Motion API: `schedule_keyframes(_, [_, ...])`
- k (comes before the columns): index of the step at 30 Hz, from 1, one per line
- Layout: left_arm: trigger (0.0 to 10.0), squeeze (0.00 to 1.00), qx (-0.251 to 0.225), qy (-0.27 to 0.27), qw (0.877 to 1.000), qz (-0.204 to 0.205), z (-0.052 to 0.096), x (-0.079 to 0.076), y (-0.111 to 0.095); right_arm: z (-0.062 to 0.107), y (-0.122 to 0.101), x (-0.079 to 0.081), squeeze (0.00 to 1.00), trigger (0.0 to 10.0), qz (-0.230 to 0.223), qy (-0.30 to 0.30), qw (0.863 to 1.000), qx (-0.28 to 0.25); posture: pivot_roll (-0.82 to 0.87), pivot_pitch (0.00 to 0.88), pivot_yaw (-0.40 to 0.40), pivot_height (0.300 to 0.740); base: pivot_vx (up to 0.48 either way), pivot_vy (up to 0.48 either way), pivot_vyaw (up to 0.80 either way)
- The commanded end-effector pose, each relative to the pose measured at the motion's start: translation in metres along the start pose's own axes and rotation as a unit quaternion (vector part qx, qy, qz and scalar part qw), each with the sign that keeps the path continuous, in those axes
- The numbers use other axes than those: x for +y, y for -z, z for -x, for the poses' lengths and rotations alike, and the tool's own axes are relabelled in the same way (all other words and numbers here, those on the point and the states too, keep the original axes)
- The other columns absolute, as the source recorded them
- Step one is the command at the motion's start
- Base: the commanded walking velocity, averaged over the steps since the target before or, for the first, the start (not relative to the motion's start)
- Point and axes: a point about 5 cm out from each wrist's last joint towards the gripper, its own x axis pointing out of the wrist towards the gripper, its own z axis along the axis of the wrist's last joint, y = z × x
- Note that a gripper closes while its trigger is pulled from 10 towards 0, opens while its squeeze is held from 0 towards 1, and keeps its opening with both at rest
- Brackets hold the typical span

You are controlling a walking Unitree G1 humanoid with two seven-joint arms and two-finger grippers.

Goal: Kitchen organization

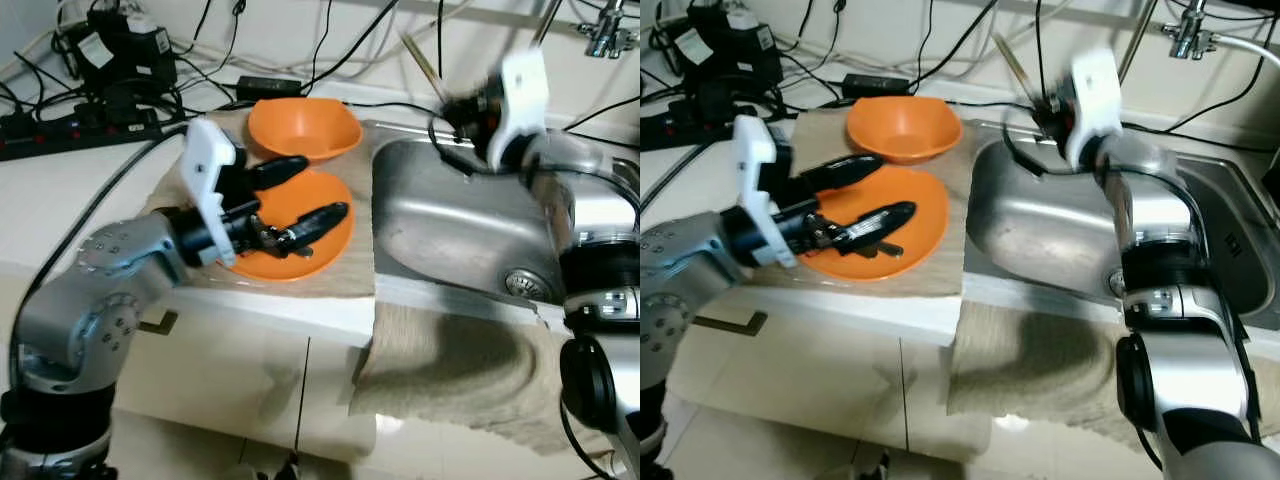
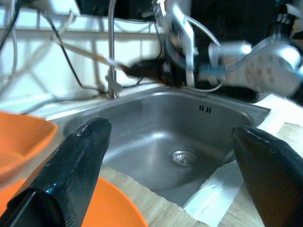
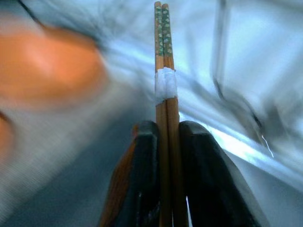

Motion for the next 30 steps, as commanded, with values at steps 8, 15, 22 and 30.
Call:
schedule_keyframes(8, [10.0,0.0,0.064,-0.048,0.996,-0.031,-0.023,0.001,0.017,-0.007,0.07,0.003,0.0,10.0,-0.014,0.07,0.989,0.133,-0.05,0.0,-0.067,0.74,0.0,0.0,0.0])
schedule_keyframes(15, [10.0,0.0,0.091,-0.036,0.995,-0.035,-0.022,-0.005,0.024,-0.014,0.084,0.026,0.0,10.0,-0.033,0.04,0.986,0.161,-0.03,0.0,-0.075,0.74,0.0,0.0,0.0])
schedule_keyframes(22, [10.0,0.0,0.128,-0.003,0.991,-0.038,-0.014,-0.016,0.033,-0.014,0.09,0.031,0.54,10.0,-0.027,0.049,0.983,0.174,-0.02,0.0,-0.087,0.74,0.0,0.0,0.0])
schedule_keyframes(30, [10.0,0.0,0.137,-0.003,0.99,-0.04,-0.013,-0.014,0.035,-0.014,0.094,0.034,0.8,10.0,-0.036,0.042,0.983,0.178,-0.02,0.0,-0.079,0.74,0.0,0.0,0.0])
